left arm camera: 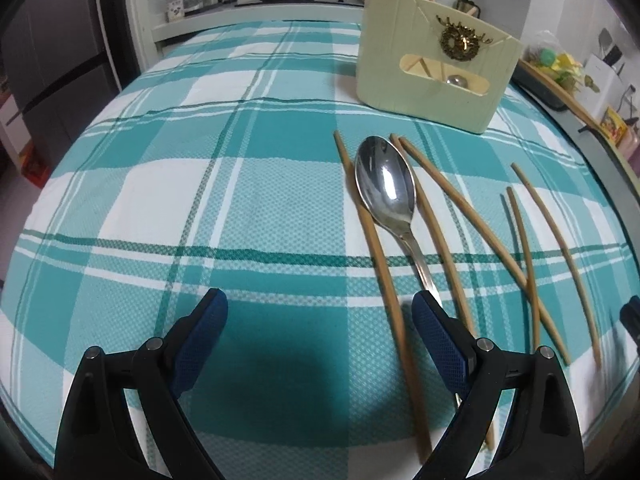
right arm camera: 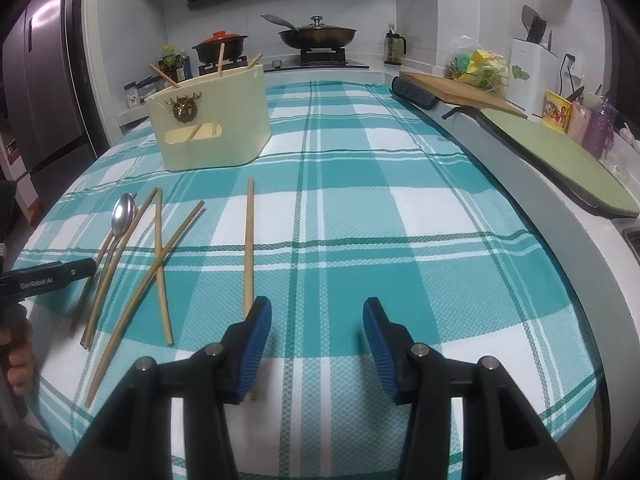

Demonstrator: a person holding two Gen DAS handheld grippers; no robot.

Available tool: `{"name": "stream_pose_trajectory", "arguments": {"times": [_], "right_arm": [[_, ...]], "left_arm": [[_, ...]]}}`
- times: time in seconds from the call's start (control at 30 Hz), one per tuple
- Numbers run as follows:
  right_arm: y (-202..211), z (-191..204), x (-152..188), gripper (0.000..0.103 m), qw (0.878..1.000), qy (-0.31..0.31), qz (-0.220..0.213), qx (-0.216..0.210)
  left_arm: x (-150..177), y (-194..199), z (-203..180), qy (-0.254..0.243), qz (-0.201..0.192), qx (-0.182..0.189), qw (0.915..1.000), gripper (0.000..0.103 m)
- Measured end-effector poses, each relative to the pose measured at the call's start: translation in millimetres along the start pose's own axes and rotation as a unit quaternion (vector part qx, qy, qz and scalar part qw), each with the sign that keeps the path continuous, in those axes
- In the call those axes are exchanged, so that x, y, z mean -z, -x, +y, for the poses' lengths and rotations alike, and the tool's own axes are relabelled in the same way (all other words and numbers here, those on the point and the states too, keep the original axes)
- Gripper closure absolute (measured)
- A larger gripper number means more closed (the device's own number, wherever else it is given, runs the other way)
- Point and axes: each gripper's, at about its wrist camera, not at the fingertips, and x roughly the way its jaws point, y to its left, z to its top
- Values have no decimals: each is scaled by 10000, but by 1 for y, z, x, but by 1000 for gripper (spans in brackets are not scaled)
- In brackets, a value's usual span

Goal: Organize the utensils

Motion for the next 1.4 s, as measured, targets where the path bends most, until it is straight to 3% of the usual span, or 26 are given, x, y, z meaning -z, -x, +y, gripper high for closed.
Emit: {"name": "stream_pose_trajectory", "arguments": {"times": [0.1, 0.3, 0.47, 0.57, 0.6, 0.67, 0.73, 0.87, 1.13, 1.2, 1.27, 1.33, 1.4], "right_arm": [[-4, -2, 0, 54, 9999, -23, 64, -88], [-15, 0, -16, 55, 9987, -10, 188, -471], [-47, 25, -39, 57, 9936, 554, 544, -814], [-65, 45, -43, 59, 9892, 985, 728, -803], [-70, 51, -42, 61, 9876, 1131, 772, -769], [-78, 60, -39, 75, 9853, 1378, 795, -627], [-76, 62, -39, 95, 9863, 1369, 740, -541], [-72, 47, -37, 96, 9914, 1009, 726, -401], [-48, 23, -17, 96, 9916, 879, 907, -273], [-44, 19, -14, 95, 9914, 815, 973, -324], [-42, 16, -12, 87, 9909, 771, 1035, -381], [-38, 14, -12, 71, 9913, 731, 1007, -417], [-34, 12, -12, 71, 9917, 696, 979, -456]], "left_arm": [[-3, -4, -4, -177, -65, -109, 9998, 10], [-8, -4, -6, -231, -223, -90, 9994, 33], [-9, -1, -14, -399, -318, -55, 9987, 82], [-8, -1, -10, -315, -335, -53, 9989, 97], [-8, 0, -7, -254, -338, -42, 9991, 98], [-6, 2, 0, -117, -356, -55, 9993, 99], [-2, 5, 9, 0, -364, -83, 9993, 99], [11, 14, 22, 91, -306, -28, 9995, 99], [33, 34, 40, 139, -61, 302, 9994, 95], [33, 35, 43, 202, 6, 530, 9984, 85], [31, 36, 45, 232, 22, 644, 9977, 66], [29, 37, 46, 204, 0, 641, 9977, 56], [26, 36, 47, 188, 14, 674, 9975, 54]]}}
